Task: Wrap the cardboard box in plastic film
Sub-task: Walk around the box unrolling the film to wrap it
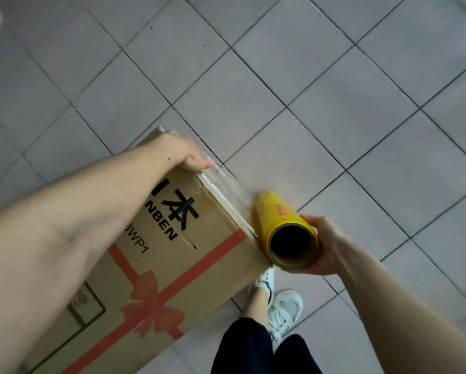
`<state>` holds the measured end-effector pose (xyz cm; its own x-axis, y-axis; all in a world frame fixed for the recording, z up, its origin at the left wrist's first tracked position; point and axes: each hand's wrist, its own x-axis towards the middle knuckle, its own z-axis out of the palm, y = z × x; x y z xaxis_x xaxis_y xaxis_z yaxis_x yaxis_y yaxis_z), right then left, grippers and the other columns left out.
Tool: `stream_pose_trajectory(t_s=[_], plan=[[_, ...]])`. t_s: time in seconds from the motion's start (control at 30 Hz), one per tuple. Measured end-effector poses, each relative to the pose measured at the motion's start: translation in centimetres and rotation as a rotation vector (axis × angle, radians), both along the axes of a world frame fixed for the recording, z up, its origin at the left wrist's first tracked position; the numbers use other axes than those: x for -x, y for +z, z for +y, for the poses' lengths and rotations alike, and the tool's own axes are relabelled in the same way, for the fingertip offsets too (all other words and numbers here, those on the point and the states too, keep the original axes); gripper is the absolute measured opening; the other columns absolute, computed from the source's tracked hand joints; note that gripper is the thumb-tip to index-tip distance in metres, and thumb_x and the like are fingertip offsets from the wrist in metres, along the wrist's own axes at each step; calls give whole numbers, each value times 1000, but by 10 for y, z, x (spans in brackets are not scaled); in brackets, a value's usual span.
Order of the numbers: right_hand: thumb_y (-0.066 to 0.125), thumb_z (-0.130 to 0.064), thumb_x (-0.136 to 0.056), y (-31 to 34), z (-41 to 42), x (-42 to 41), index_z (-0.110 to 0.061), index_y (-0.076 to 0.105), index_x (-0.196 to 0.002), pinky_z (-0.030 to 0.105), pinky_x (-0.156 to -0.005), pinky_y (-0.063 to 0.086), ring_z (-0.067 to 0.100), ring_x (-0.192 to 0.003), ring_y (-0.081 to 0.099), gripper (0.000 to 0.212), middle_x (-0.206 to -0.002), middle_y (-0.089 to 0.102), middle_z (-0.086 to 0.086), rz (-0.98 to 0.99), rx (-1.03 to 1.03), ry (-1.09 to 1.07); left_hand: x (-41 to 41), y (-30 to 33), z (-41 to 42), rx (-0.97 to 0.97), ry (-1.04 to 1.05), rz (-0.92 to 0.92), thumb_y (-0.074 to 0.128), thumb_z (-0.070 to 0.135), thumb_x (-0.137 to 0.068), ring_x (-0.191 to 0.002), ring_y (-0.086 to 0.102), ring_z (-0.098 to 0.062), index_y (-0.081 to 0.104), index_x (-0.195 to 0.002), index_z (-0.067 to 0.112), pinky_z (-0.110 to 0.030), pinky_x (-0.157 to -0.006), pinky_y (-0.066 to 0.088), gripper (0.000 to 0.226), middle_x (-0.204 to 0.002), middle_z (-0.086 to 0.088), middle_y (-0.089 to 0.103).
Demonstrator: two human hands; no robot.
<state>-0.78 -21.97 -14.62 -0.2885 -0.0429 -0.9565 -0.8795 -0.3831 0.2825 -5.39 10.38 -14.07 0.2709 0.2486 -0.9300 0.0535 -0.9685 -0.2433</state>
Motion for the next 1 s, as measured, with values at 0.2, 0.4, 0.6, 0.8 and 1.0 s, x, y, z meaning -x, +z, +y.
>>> stream_pose_trajectory(t_s=[0.2, 0.4, 0.6, 0.8, 1.0], plan=[[48, -33, -92, 11, 11, -13, -6, 51, -124, 52, -69, 58, 38, -95, 63, 42, -125, 56, 23, -220, -42, 434, 2, 5, -42, 80, 33, 8, 8, 74, -92, -145, 28, -29, 37, -151, 29, -52, -118, 18, 80, -159, -7, 31], [29, -33, -104, 25, 73, -25, -5, 32, -149, 38, -118, 26, 30, -145, 28, 53, -158, 28, 15, -564, -254, 1123, 28, 9, -112, 205, 3, -166, 7, 68, -96, -136, 44, -28, 49, -144, 28, -43, -107, 34, 75, -149, -3, 48], [56, -39, -96, 41, 57, -10, -1, 56, -92, 33, -86, 46, 27, -90, 60, 38, -95, 56, 11, -402, -382, 1058, 33, 12, -119, 139, -80, -316, 18, 51, -102, -117, 57, -29, 67, -117, 18, -36, -92, 39, 61, -129, -12, 62], [67, -57, -72, 29, -32, 16, -8, 56, -98, 49, -89, 54, 36, -88, 69, 56, -99, 70, 18, -291, -89, 374, 34, 5, -120, 92, -52, -328, 19, 49, -101, -117, 57, -32, 67, -113, 13, -40, -99, 42, 62, -126, -17, 62], [56, -54, -83, 15, -96, 77, -9, 53, -115, 52, -92, 48, 38, -92, 66, 55, -98, 69, 21, -97, -8, -299, 33, 3, -122, 76, -41, -339, 22, 50, -101, -121, 55, -30, 65, -119, 14, -39, -100, 38, 59, -130, -16, 61]])
